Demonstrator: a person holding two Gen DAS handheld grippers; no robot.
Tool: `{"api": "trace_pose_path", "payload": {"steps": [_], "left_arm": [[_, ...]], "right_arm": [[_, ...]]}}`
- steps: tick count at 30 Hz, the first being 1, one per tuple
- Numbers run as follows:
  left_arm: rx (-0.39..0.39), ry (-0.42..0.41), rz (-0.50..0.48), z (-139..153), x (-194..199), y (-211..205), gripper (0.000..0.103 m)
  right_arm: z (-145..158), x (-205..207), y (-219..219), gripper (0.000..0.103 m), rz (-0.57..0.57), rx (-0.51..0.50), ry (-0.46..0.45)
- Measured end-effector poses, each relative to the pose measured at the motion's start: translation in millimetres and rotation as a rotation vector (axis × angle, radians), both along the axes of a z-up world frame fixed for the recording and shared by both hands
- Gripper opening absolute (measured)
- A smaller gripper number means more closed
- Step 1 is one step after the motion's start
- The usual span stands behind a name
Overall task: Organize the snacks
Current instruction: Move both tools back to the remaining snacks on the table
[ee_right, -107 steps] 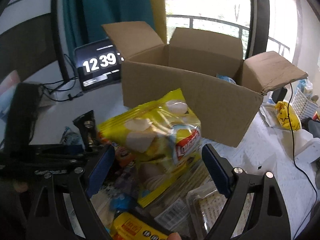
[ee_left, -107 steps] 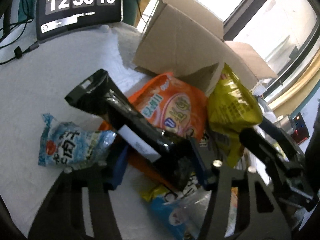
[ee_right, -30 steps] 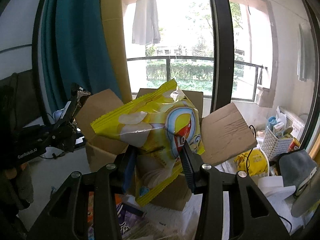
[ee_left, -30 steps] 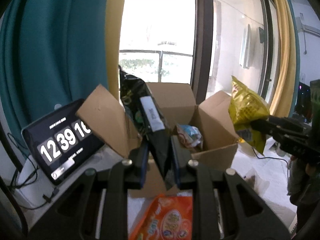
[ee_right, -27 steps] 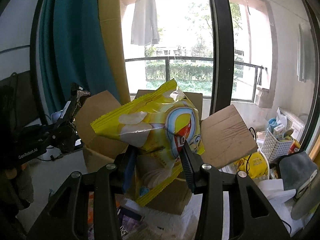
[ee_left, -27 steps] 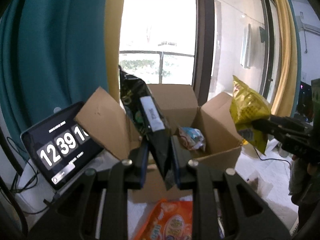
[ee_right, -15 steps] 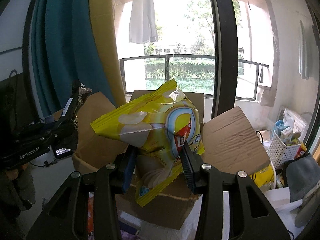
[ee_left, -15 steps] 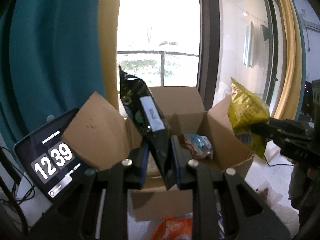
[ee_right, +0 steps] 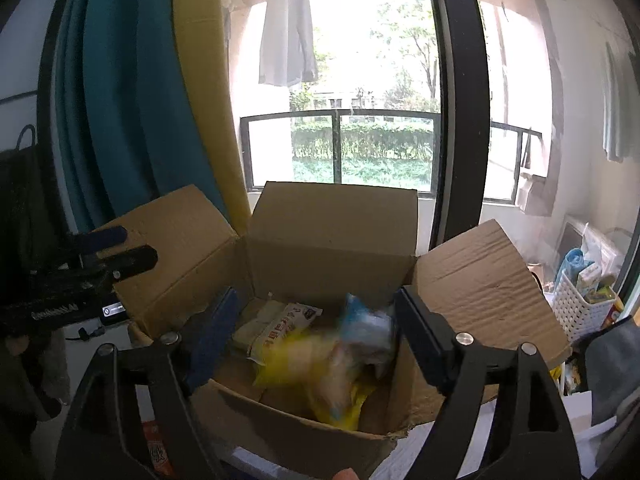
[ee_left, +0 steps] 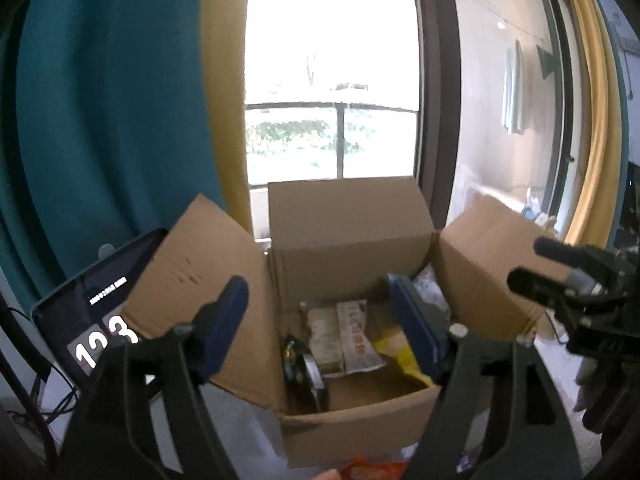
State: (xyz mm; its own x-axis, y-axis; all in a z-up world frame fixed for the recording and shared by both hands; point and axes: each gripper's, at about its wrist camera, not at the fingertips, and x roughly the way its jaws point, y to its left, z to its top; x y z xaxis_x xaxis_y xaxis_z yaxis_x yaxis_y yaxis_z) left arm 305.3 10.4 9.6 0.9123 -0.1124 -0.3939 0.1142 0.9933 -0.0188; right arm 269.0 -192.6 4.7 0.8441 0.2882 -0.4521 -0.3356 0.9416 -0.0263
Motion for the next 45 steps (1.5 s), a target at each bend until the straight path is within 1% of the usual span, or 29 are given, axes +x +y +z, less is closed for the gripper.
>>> {"api": "trace_pose_path", "payload": {"steps": [8, 24, 37, 45], "left_arm": [[-0.017, -0.009, 0.022, 0.9, -18.6, 7.2, 0.076], [-0.071, -0.019, 0.039, 3.4, -71.0, 20.4, 0.077], [-0.088, 0.017, 0.037, -11.0, -108.3, 21.1, 0.078], [-0.096, 0.082, 0.026, -28.3, -129.3, 11.0, 0.078]], "right_arm": [[2.4, -8.6, -4.1, 0.083, -0.019, -0.002, 0.017], [10.4, -58.0, -12.6, 0.083, -0.049, -0.006, 0.007], [2.1, -98.1, -31.8, 0.083, -0.094, -0.003, 0.023], [0.1, -122.4, -50.4, 0.083, -0.124, 0.012, 0.026]]}}
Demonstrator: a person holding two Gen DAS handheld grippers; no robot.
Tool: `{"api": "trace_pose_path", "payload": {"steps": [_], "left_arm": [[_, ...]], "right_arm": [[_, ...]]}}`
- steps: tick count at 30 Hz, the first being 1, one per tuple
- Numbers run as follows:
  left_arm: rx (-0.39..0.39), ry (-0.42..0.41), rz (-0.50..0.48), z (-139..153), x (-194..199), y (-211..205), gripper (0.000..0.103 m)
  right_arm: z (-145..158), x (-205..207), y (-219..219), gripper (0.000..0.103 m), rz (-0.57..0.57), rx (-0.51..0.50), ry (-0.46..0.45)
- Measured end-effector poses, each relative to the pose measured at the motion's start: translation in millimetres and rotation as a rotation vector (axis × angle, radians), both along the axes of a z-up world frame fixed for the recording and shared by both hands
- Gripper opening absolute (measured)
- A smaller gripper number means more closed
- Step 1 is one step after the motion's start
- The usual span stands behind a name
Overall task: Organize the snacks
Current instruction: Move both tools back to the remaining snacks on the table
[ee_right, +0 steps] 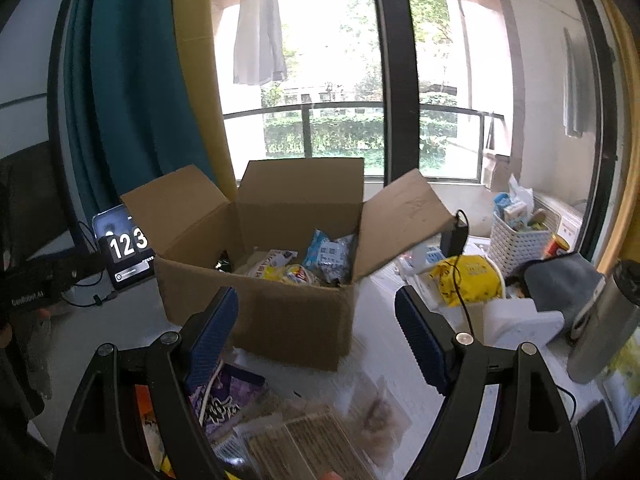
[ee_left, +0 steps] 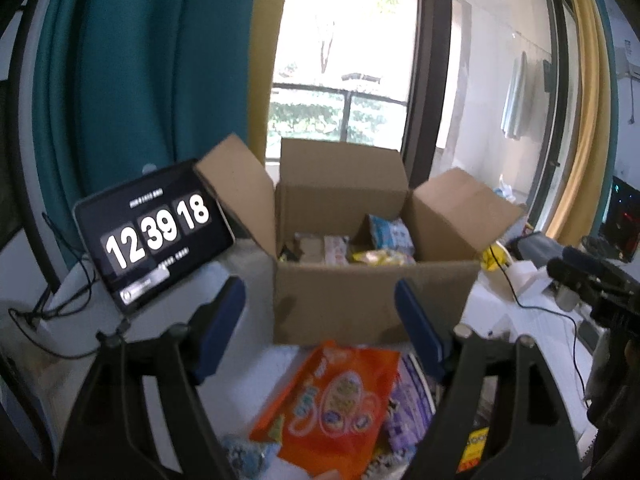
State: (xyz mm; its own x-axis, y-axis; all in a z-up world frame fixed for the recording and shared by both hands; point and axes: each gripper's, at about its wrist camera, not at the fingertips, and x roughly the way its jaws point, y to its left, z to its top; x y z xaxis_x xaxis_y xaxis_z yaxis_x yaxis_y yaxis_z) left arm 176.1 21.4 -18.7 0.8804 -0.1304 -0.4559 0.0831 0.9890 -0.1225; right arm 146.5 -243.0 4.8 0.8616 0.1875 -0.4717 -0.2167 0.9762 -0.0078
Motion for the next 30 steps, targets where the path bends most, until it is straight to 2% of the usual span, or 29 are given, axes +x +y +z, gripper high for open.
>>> {"api": "trace_pose_path", "payload": {"steps": [15, 18, 30], "left_arm": [[0.013, 0.115, -0.016, -33.2, -33.7, -39.4, 0.078], [0.043, 0.138, -0.025, -39.9, -40.1, -50.7, 0.078], [0.041, 0.273, 0.019, -74.5, -58.3, -76.0, 0.078]], "right_arm": [[-21.7, -33.1, -42.6, 0.083, 0.016, 0.027, 0.040], [-27.6, -35.4, -49.6, 0.083, 0.026, 0.034, 0.047], [-51.5, -41.4, -81.4, 0.083, 0.072, 0.090, 0.086]]}}
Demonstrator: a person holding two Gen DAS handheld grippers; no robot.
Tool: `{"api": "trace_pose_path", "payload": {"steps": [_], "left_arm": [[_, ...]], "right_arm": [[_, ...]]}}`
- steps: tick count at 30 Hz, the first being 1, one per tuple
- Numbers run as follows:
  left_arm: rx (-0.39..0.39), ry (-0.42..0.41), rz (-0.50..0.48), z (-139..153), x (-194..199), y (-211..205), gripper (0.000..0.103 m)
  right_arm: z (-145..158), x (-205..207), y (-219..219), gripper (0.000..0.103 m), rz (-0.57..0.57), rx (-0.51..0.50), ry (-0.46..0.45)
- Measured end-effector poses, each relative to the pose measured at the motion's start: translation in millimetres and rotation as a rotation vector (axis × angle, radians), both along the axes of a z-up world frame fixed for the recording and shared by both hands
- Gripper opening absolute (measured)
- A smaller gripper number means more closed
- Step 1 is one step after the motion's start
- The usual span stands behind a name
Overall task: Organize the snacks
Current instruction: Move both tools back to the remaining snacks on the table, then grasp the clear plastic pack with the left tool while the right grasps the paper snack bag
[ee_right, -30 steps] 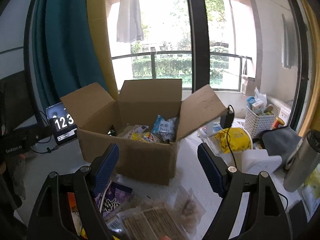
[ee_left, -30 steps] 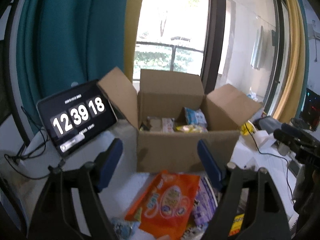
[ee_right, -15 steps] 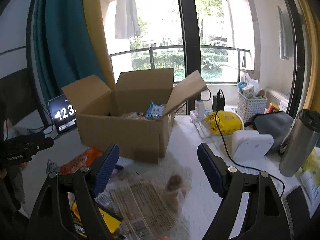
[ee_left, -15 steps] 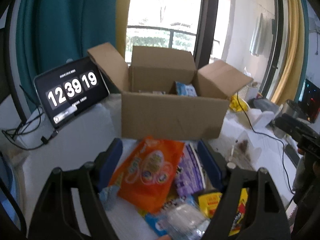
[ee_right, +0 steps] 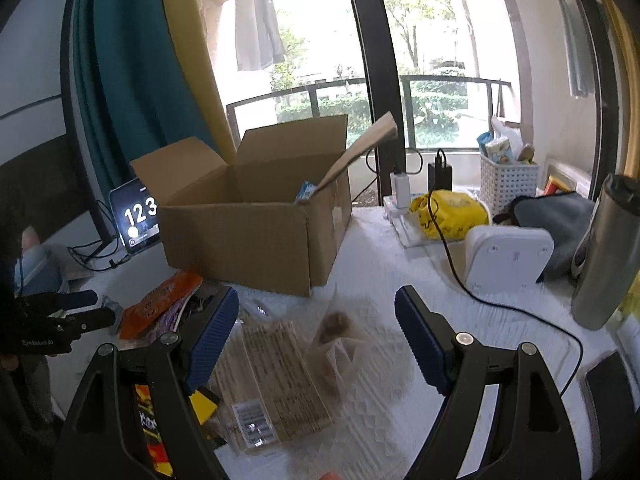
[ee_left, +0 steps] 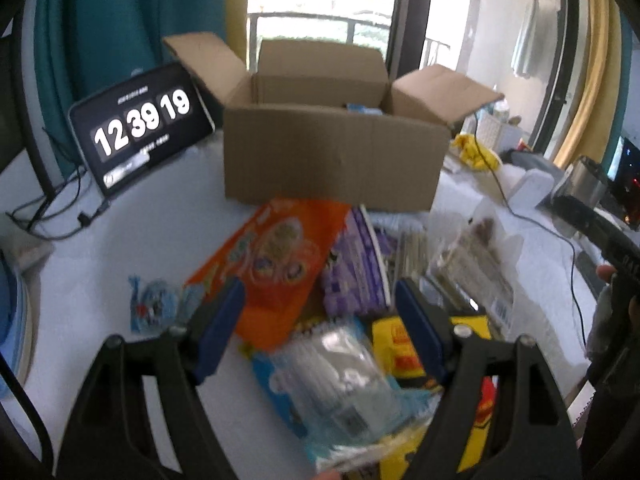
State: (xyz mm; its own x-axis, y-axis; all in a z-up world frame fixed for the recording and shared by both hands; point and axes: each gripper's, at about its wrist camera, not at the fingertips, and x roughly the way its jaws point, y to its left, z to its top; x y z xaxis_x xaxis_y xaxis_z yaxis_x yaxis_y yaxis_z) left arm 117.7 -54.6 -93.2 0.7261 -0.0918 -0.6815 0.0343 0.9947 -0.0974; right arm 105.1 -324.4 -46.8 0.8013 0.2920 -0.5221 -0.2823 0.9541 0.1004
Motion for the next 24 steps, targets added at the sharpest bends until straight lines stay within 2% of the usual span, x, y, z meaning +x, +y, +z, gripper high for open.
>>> {"api": "trace_pose_path", "payload": {"steps": [3, 11, 15, 17, 21, 23, 24], "left_arm": [[-0.005, 0.064, 0.005, -12.1, -0.6, -5.7, 0.078], [-0.028, 0.159, 0.036, -38.0, -5.9, -11.4, 0.078], [-0.077, 0.207, 0.042, -52.1, -2.4, -4.3, 0.078], [-0.104, 0.211, 0.050, -55.0, -1.7, 1.6, 0.078], [-0.110, 0.198, 0.052, -55.6, -2.0, 9.9, 0.077], [-0.114, 0.188, 0.041, -55.2, -1.8, 11.7, 0.067], [-0.110, 0.182, 0.033, -54.9, -2.2, 11.1, 0.066]], "right_arm": [[-6.8, -0.1, -6.4, 0.083, 0.010, 0.013, 0.017], [-16.6, -0.9, -16.7, 0.083, 0.021, 0.041, 0.036], [-23.3, -1.8, -15.4, 0.083, 0.021, 0.056, 0.054], [-26.9, -2.7, -13.0, 0.083, 0.020, 0.056, 0.063], [-36.4, -1.1, -9.5, 0.083, 0.008, 0.054, 0.093], [-40.4, 1.0, -8.2, 0.083, -0.001, 0.052, 0.107], [-43.5, 2.8, -7.7, 0.083, -0.008, 0.051, 0.118]]}}
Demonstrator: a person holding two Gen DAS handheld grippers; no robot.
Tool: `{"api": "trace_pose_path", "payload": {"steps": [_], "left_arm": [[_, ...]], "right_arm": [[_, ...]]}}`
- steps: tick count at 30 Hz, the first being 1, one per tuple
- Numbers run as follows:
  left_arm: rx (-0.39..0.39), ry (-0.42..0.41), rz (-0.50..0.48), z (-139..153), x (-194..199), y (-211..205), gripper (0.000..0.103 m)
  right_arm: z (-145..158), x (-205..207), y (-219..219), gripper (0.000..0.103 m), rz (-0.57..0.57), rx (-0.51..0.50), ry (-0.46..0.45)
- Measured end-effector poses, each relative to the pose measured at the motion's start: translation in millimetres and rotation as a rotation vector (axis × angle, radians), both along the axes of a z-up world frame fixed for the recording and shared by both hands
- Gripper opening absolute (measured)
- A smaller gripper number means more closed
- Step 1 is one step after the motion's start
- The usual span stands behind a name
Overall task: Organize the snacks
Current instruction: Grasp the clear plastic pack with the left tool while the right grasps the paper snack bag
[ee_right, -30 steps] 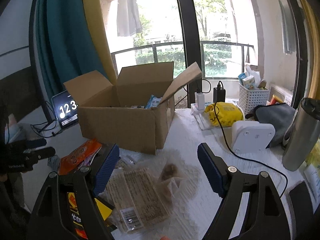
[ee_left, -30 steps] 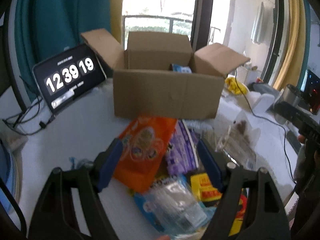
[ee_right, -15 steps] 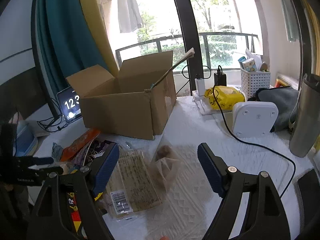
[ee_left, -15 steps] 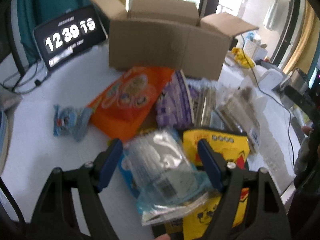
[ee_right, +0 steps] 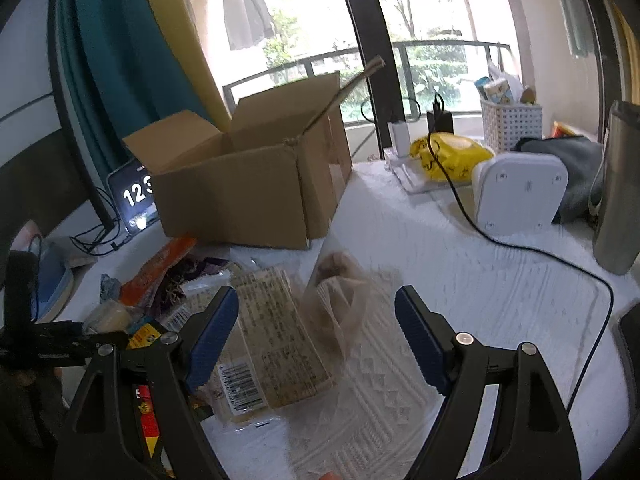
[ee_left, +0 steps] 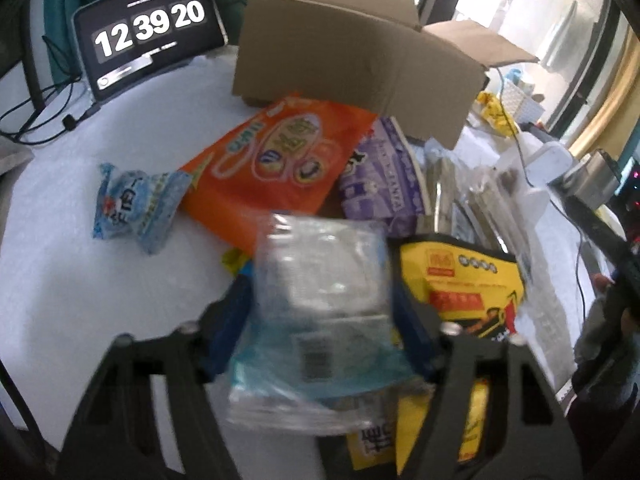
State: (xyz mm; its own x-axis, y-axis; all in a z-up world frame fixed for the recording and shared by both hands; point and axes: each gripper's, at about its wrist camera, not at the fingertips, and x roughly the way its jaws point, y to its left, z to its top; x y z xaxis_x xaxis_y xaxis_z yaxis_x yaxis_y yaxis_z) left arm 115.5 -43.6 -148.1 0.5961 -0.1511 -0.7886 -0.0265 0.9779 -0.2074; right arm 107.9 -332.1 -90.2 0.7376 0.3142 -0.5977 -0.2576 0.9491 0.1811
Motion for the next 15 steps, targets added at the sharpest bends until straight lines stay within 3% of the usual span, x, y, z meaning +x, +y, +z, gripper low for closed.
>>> {"api": "trace_pose_path", "payload": {"steps": [6, 15], "left_arm": [[-0.002, -0.028, -0.035, 3.8, 1.4, 0.8, 0.060], [-0.029, -0.052, -0.062, 15.0, -4.3, 10.3, 0.059]], "right_arm": [[-14.2, 15.1, -0.2, 0.083, -0.046, -0.008, 0.054], [-30.7, 45.2, 11.9, 0.078, -0.088, -0.020, 0.111]]}}
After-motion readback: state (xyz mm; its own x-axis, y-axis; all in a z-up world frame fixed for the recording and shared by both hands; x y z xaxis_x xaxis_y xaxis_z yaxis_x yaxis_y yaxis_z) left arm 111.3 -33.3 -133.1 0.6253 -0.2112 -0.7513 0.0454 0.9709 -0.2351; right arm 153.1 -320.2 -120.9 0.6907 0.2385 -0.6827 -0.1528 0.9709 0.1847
